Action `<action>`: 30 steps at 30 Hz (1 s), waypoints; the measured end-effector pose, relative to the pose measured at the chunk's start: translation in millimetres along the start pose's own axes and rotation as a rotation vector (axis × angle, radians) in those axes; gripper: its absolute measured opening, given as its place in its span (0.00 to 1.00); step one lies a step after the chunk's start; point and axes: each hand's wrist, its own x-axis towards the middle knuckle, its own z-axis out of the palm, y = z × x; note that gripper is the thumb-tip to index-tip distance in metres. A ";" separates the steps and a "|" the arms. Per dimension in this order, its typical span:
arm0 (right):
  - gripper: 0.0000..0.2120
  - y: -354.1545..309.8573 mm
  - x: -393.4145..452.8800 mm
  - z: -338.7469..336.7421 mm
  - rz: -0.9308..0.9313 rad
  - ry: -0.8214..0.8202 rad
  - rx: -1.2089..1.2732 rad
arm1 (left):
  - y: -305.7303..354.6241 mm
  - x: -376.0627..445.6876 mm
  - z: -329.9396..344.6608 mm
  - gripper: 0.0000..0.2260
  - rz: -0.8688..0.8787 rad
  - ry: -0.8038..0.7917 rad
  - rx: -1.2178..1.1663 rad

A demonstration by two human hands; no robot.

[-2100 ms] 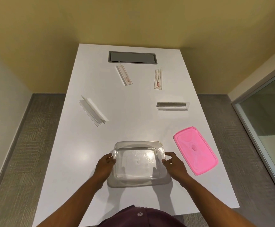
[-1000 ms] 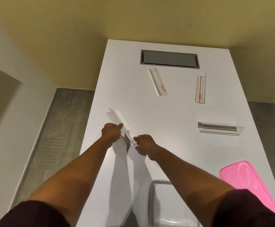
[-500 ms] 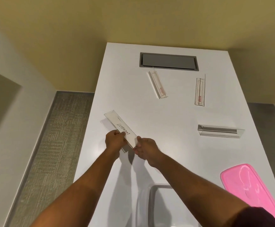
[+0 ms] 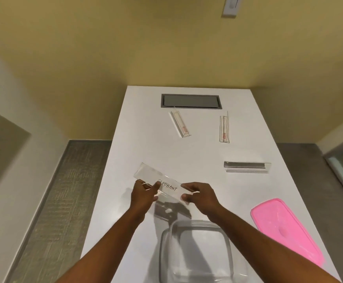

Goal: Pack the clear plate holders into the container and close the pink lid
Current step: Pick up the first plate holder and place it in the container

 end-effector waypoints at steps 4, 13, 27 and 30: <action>0.17 11.1 -35.9 -32.5 -0.070 0.042 -0.035 | 17.0 -16.1 -13.9 0.41 0.095 0.119 0.086; 0.16 49.6 -108.2 -93.3 -0.131 -0.005 -0.127 | -10.6 -64.0 -16.1 0.17 0.191 -0.498 0.357; 0.18 112.5 -133.0 -103.1 -0.162 0.083 -0.776 | -95.8 -107.8 22.4 0.13 0.466 -0.341 0.978; 0.20 124.8 -131.8 -98.9 -0.204 0.063 -0.955 | -104.3 -108.9 28.6 0.13 0.572 -0.347 1.172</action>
